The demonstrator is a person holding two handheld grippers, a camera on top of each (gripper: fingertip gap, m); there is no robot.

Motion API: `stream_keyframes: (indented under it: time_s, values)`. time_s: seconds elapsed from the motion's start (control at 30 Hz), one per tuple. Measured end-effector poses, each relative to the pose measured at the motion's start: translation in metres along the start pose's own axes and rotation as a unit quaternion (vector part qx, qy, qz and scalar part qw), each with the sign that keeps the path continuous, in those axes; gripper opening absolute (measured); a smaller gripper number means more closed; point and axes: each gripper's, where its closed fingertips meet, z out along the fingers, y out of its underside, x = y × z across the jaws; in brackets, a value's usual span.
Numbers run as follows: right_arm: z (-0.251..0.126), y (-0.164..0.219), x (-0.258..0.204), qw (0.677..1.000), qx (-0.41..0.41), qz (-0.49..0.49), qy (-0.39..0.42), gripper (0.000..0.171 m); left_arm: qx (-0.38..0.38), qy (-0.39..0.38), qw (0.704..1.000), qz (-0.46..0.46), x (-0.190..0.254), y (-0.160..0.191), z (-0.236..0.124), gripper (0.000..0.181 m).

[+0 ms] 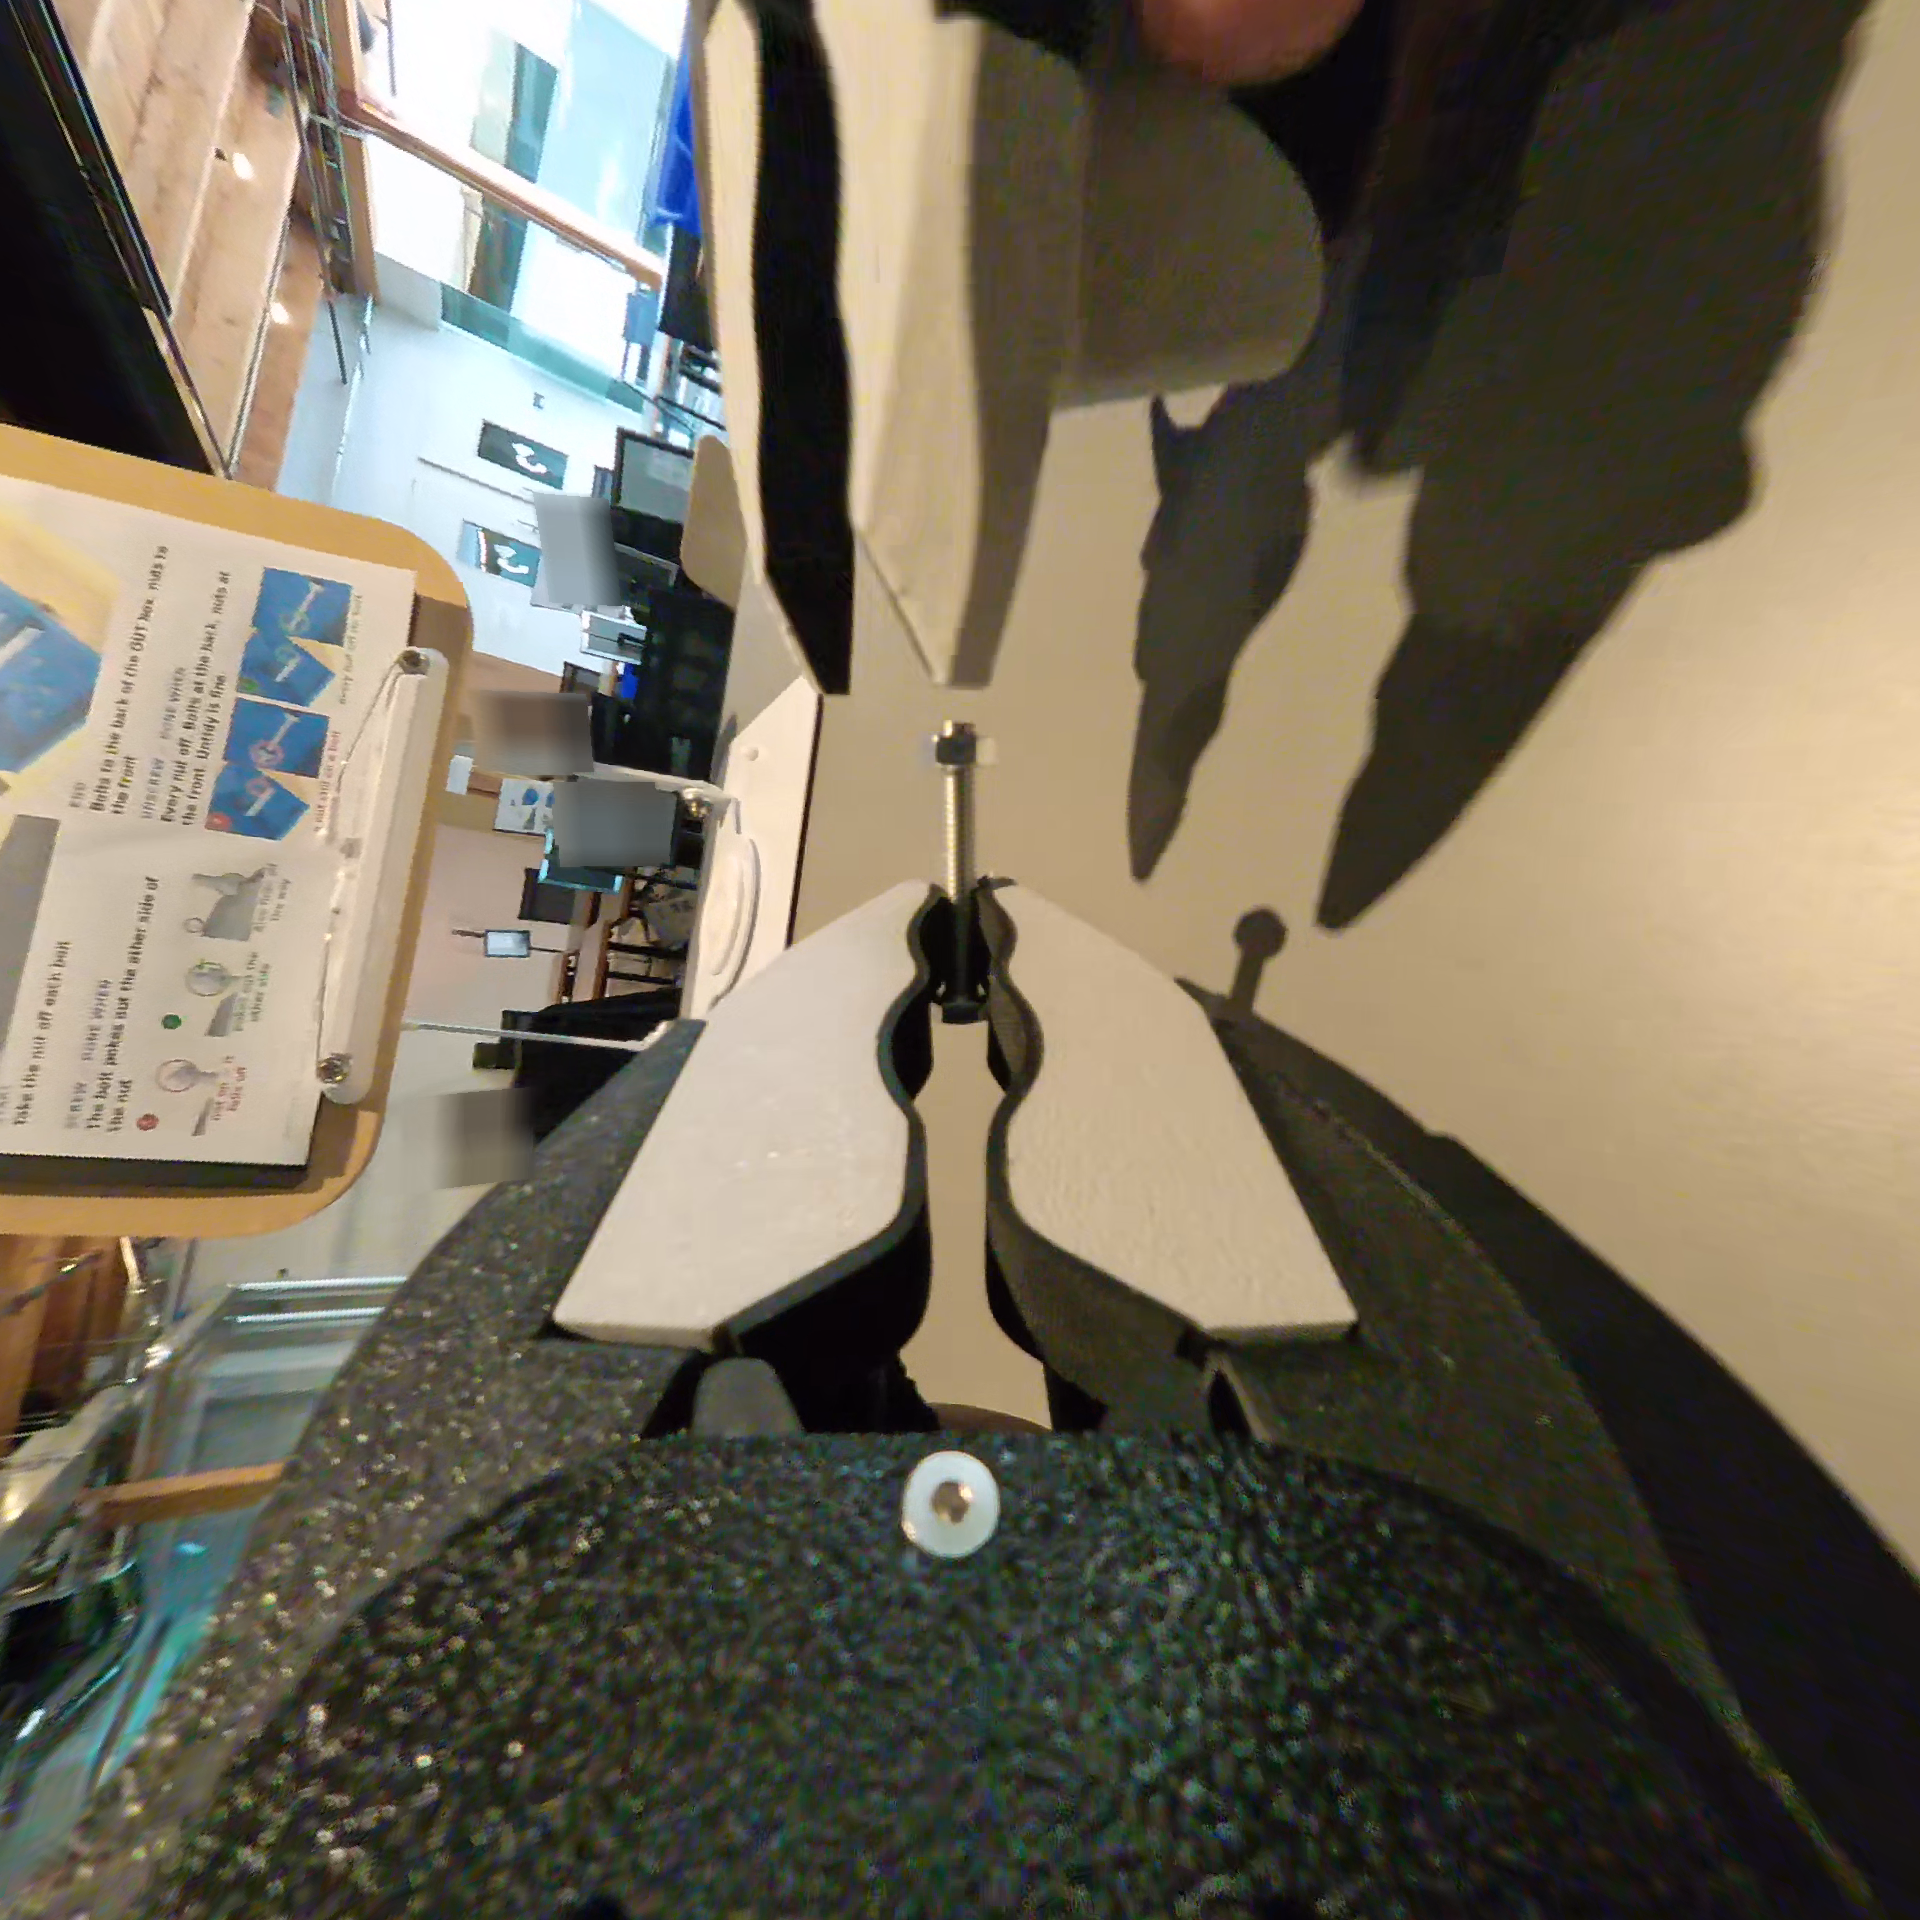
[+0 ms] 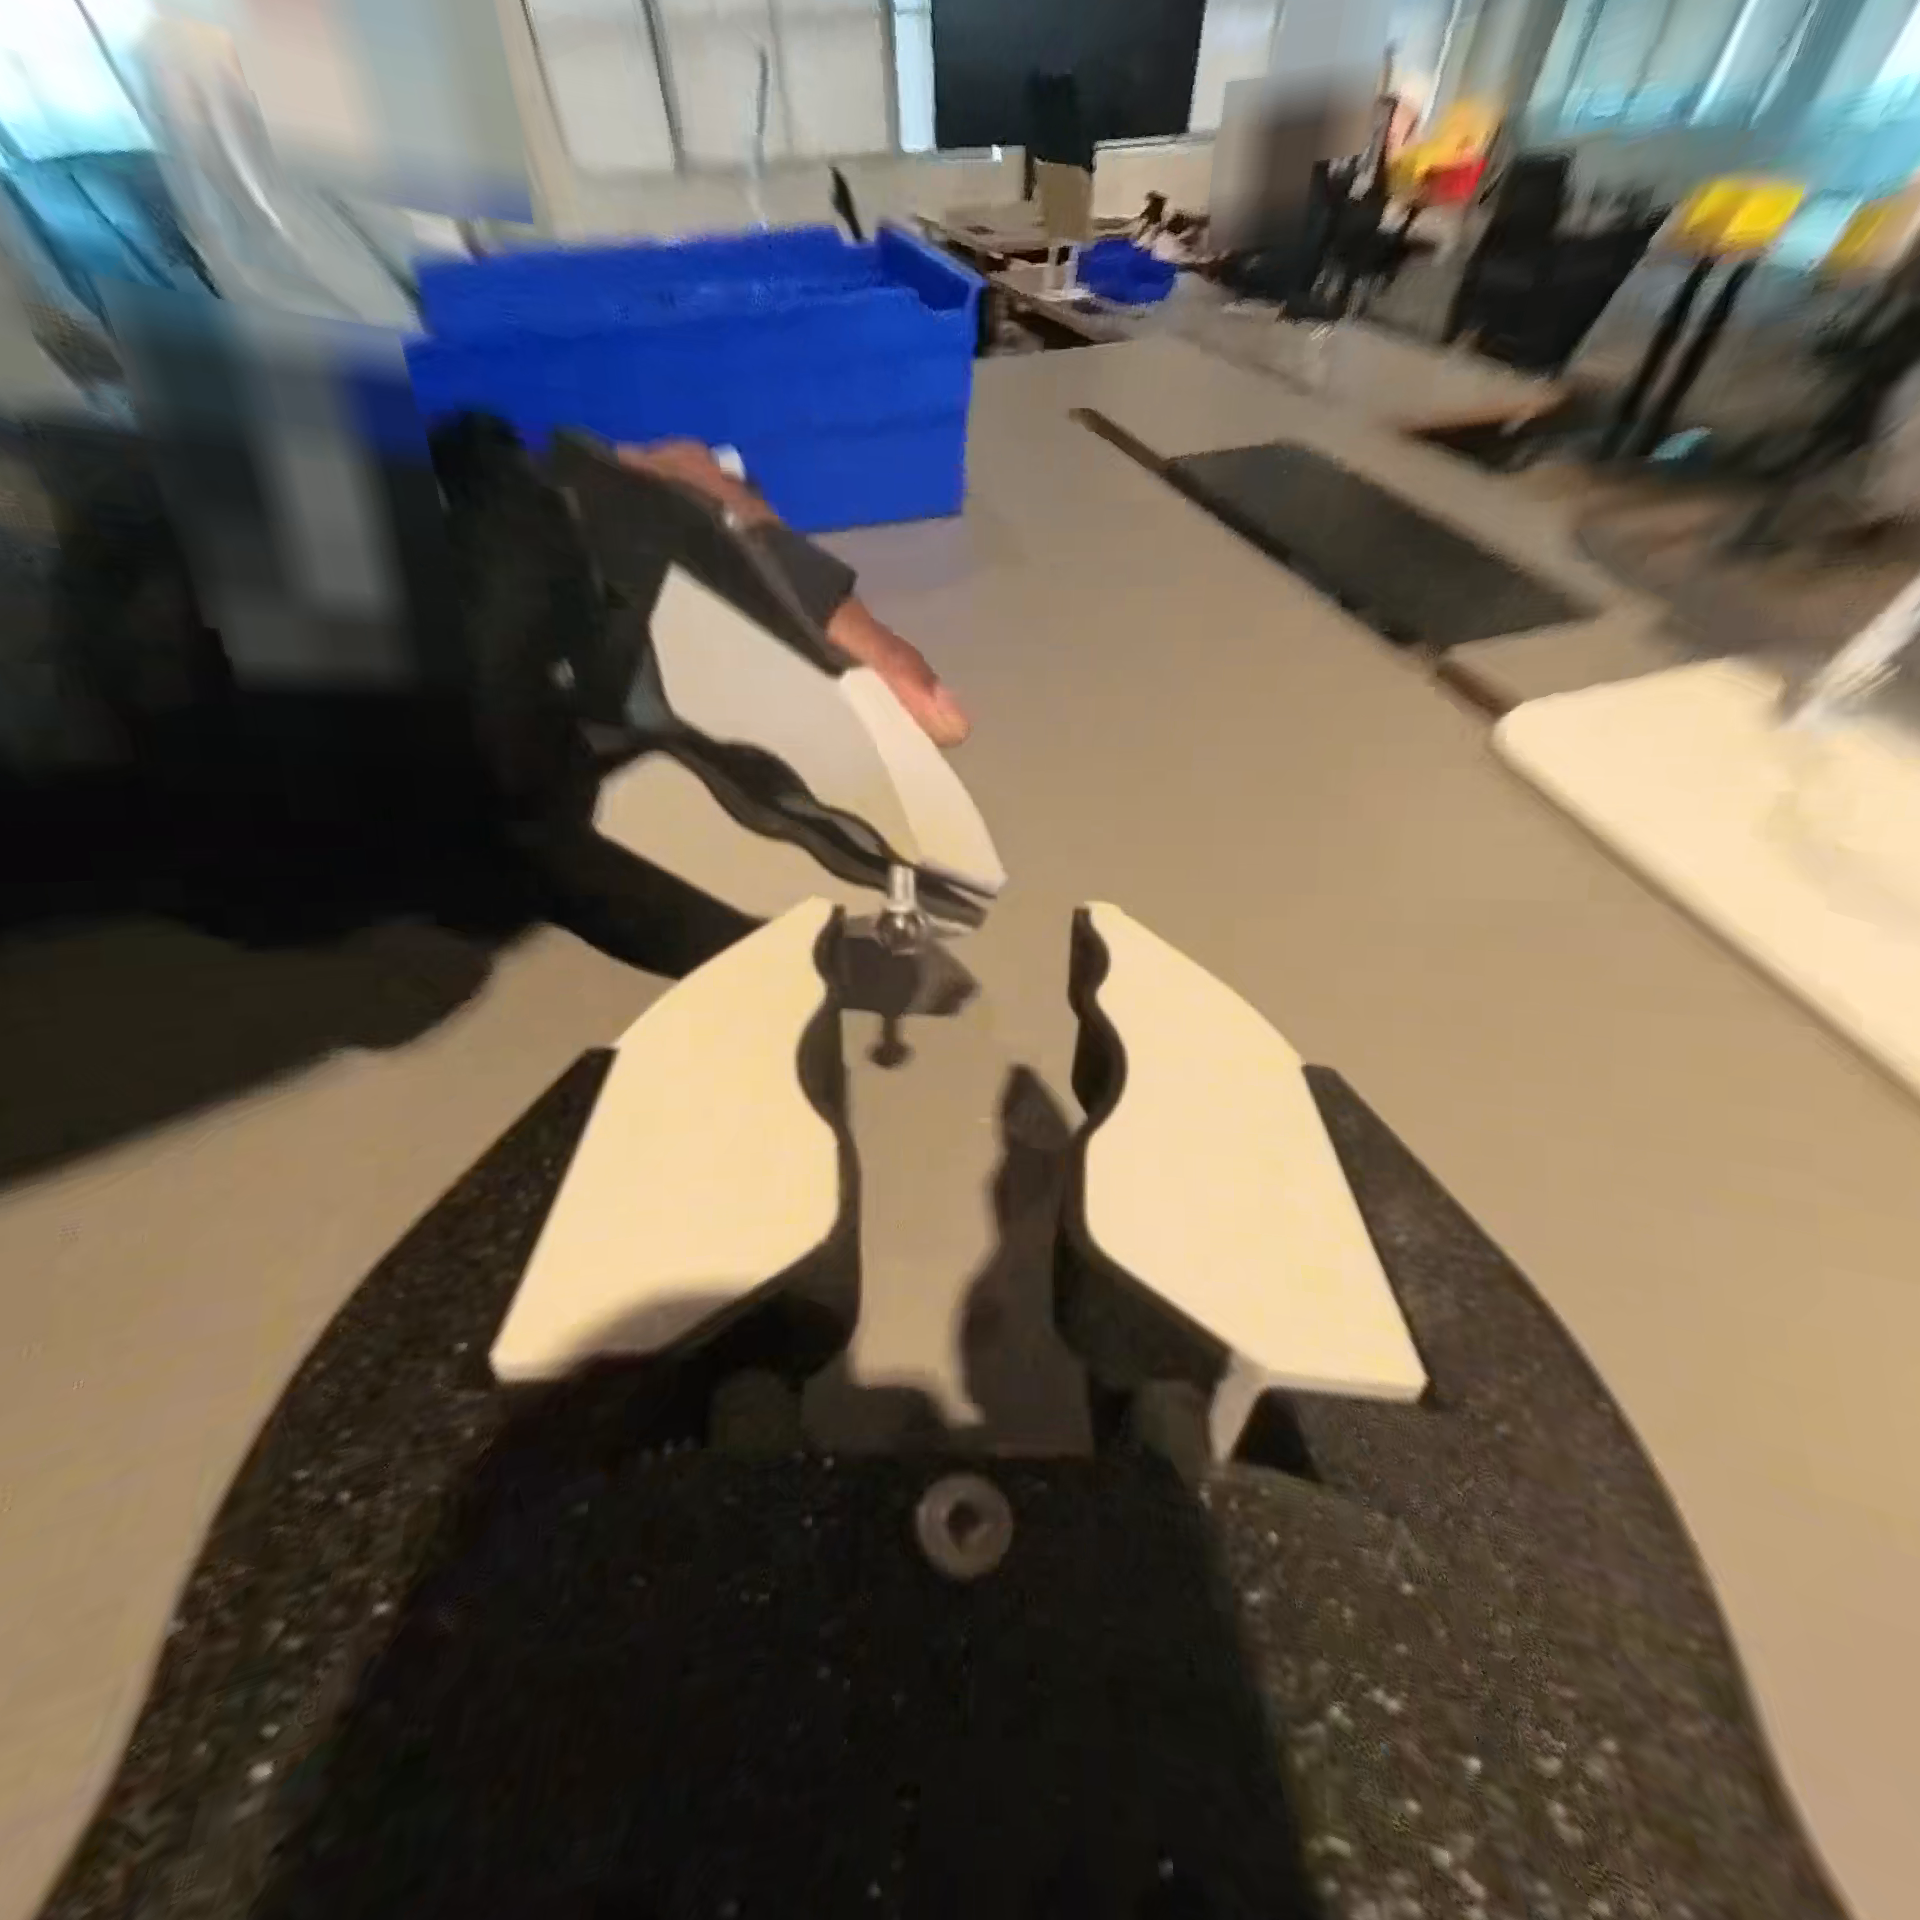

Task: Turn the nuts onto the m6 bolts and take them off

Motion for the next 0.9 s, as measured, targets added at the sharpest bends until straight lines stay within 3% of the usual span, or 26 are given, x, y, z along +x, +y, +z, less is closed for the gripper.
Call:
stream_keyframes:
  time_s: [0.1,0.47,0.6,0.7,0.8,0.9]
  values:
    - [-0.001,0.002,-0.003,0.995,-0.003,-0.099,0.028,0.037,0.005,0.01,1.0,-0.01,0.002,-0.001,0.0,0.005]
    - [0.006,0.009,-0.02,0.982,-0.021,-0.189,0.021,0.012,0.016,0.027,0.999,-0.006,0.009,-0.009,0.0,0.005]
    - [0.01,0.011,-0.015,0.994,-0.043,-0.102,0.016,0.01,-0.003,0.015,1.0,0.004,0.006,-0.004,0.001,0.005]
    - [0.015,0.01,-0.012,0.992,-0.049,0.119,-0.016,0.01,-0.021,-0.001,1.0,0.02,0.002,0.002,0.001,0.005]
    - [0.014,0.007,-0.01,0.954,-0.02,0.29,-0.079,0.01,-0.019,-0.003,1.0,0.009,0.001,0.001,0.001,0.005]
    - [0.007,-0.004,-0.004,0.96,0.022,0.265,-0.084,0.026,-0.016,0.007,1.0,-0.018,0.002,0.001,0.002,0.005]
